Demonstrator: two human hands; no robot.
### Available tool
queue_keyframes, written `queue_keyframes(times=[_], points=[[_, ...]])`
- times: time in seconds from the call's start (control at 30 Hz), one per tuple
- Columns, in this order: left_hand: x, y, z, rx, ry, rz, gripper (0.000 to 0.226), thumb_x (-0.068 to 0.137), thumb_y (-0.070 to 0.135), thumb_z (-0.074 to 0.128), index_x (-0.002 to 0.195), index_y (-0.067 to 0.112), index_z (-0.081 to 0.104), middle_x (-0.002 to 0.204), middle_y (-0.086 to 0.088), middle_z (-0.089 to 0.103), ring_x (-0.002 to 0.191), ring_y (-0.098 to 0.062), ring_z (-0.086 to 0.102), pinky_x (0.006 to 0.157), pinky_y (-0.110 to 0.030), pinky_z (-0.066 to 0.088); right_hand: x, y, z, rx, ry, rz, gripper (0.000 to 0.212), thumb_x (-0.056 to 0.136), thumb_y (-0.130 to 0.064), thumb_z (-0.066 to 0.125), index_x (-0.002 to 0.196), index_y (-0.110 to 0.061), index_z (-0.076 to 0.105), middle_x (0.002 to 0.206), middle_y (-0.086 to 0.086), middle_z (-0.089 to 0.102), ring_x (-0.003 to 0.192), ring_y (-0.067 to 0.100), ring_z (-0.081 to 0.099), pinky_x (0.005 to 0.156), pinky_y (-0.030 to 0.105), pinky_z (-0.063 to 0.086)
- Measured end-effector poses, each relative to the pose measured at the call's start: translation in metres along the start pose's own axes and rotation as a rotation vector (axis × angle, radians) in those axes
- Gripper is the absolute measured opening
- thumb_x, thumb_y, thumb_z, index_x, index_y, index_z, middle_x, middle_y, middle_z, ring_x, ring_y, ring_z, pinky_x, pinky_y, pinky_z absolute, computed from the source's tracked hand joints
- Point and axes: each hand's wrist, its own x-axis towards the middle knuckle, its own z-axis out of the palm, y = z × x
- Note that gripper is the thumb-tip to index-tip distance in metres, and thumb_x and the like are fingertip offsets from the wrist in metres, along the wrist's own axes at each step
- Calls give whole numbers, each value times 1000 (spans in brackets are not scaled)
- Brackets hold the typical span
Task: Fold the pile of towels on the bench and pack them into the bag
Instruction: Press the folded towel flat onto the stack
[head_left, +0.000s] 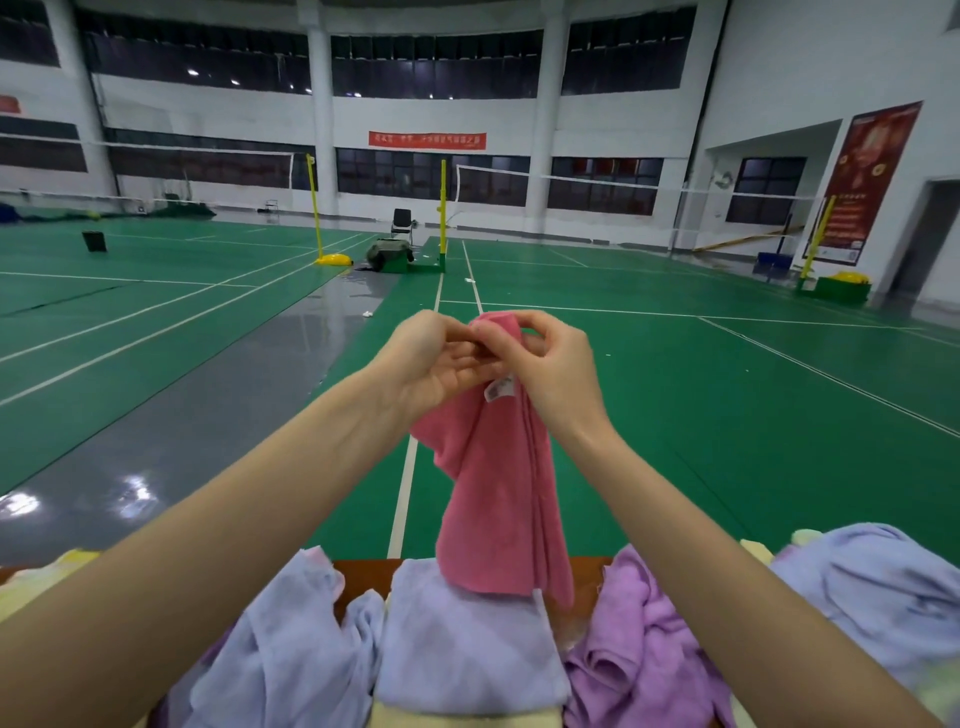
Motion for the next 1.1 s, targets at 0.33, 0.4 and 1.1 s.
queue_keyframes(times=[0.33,0.4,1.1], points=[[7,0,-33,991,-52,538,42,68,29,80,106,23,62,95,5,62,78,-3,58,67,-12,48,12,5,-30,287,0,43,19,86,5,56,83,-12,64,63,-11,69,59,-1,64,59,12,49],[17,-7,-50,1292,-105,476,59,56,48,81,109,31,60,111,9,53,98,-4,51,85,-17,42,17,5,-35,342,-18,102,18,87,3,55,82,-12,64,62,-9,68,57,1,63,58,14,50],[57,53,-40,1048,22,520,15,72,-5,72,81,6,66,68,3,59,61,-2,54,64,-11,42,75,39,-69,41,201,196,14,95,-12,51,88,-14,62,76,-5,60,65,5,54,61,18,46]])
